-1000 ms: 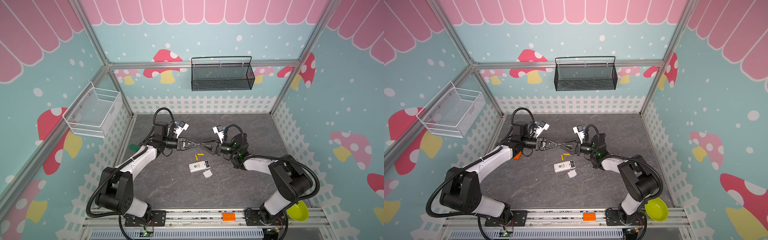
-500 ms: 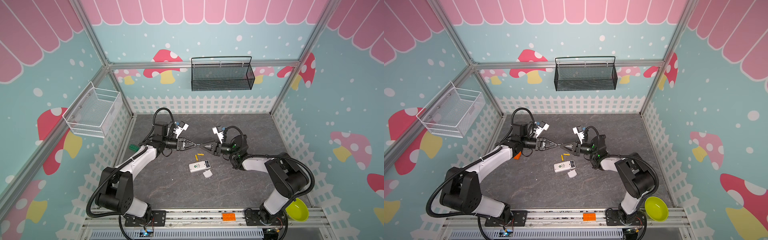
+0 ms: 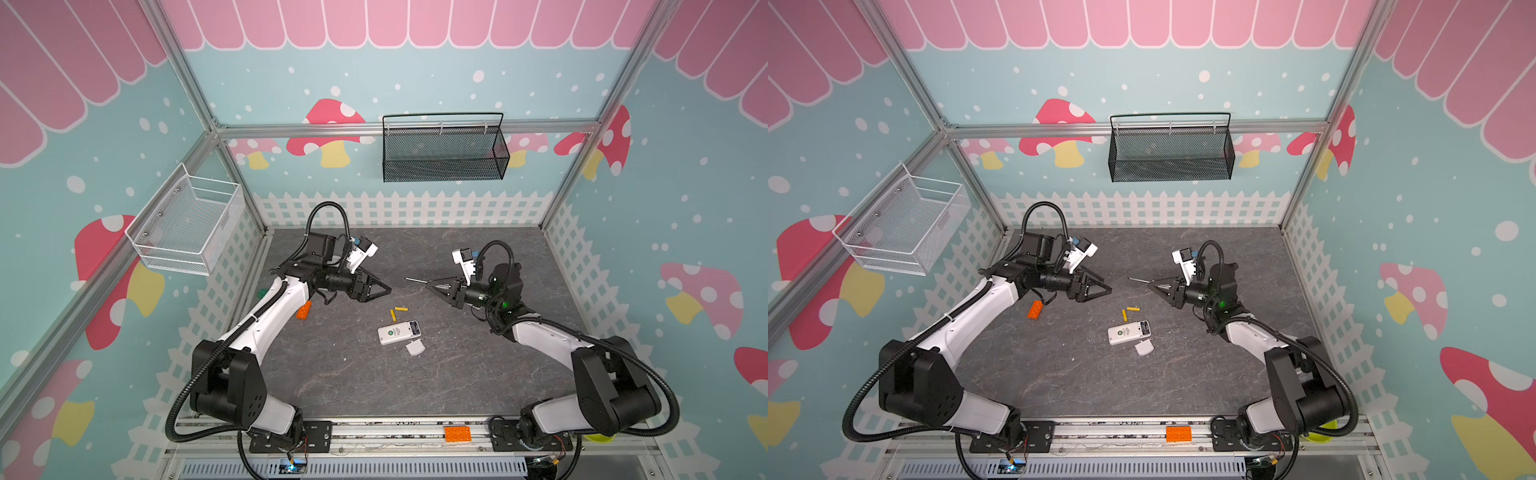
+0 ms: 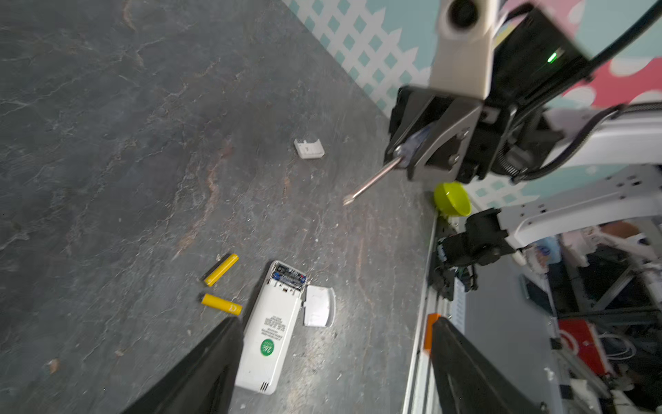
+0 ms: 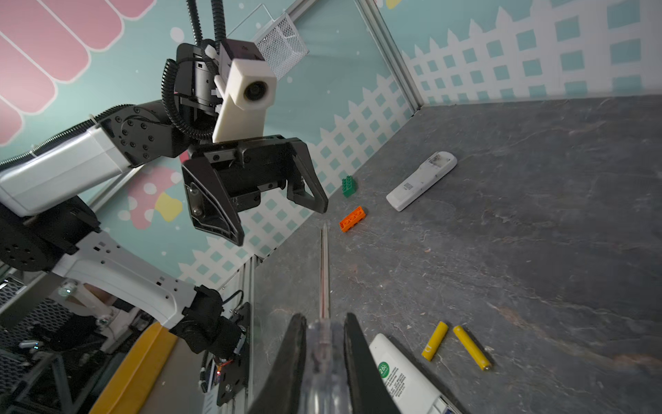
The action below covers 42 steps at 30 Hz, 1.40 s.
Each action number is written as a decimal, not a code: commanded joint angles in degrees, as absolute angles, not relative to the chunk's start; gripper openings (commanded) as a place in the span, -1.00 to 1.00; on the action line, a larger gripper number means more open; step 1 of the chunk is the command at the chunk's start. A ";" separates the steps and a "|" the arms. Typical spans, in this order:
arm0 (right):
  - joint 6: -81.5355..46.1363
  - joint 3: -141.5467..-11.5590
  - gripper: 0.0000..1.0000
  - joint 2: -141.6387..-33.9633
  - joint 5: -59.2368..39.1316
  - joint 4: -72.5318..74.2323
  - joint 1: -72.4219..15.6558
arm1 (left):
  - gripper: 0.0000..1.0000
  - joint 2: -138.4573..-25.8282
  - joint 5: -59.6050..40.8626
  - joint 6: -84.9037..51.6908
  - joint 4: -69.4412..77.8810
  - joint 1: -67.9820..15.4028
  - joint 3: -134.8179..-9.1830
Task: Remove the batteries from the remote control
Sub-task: 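Grasp the opened white remote with the left gripper while the right gripper lowers the screwdriver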
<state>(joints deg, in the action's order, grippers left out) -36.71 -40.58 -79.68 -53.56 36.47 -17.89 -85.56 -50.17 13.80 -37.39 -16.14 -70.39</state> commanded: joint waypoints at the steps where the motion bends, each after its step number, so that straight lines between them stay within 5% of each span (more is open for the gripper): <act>1: -19.00 -42.89 -0.95 -75.49 -49.85 15.43 -16.73 | 0.77 -85.71 -36.25 27.94 -42.65 -20.94 -69.89; 5: -10.01 -43.91 -0.98 -70.84 -42.87 5.37 -16.35 | 0.98 -87.63 -28.39 33.93 -41.28 -25.83 -67.78; 13: 2.86 -41.51 -1.00 -61.25 -33.21 -5.08 -16.32 | 0.99 -92.70 -20.36 40.61 -35.88 -32.41 -64.77; 25: 9.16 -34.03 -1.00 -53.58 -31.28 -6.99 -16.36 | 0.96 -102.66 -15.57 41.71 -30.54 -37.97 -66.51; 42: 9.25 -31.73 -1.00 -50.51 -30.81 -6.24 -16.44 | 0.66 -110.73 -11.03 42.73 -36.25 -40.37 -73.29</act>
